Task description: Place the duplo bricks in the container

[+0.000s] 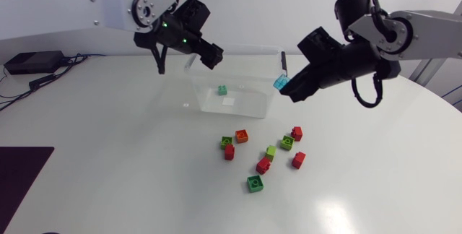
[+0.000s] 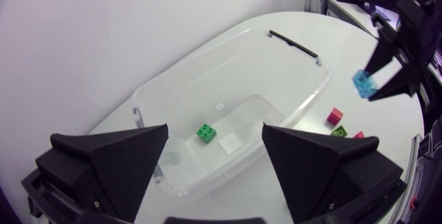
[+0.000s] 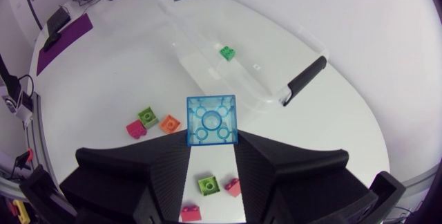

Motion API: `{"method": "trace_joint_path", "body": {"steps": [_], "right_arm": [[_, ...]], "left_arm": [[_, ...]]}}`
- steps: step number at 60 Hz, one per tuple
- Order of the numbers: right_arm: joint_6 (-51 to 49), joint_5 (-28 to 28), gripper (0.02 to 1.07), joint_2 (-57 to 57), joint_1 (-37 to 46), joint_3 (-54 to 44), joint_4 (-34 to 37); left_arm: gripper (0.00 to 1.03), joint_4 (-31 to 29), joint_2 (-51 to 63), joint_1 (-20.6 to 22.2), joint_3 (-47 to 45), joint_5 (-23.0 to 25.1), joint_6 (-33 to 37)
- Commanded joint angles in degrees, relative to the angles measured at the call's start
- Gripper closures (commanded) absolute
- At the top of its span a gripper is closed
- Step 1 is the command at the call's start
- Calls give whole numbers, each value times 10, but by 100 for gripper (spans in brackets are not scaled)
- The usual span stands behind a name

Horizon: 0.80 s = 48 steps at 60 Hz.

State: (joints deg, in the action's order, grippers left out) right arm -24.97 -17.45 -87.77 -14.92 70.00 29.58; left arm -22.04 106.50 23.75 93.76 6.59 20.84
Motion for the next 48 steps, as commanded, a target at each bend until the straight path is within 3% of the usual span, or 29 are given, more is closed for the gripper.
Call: {"method": "trace_joint_path", "body": {"steps": [1,27,43,48], "right_arm": [[26,9,81,-34,-8,43,-5],[48,45,80,-162,-29,198,-5],[51,66,79,-245,-32,276,-13],[51,71,69,-278,-30,309,-10]], "left_arm": [[5,-6,-64,13,-61,6,27],[5,-18,-142,58,-260,42,82],[5,39,-129,111,-336,43,119],[5,42,-116,125,-340,46,140]]}}
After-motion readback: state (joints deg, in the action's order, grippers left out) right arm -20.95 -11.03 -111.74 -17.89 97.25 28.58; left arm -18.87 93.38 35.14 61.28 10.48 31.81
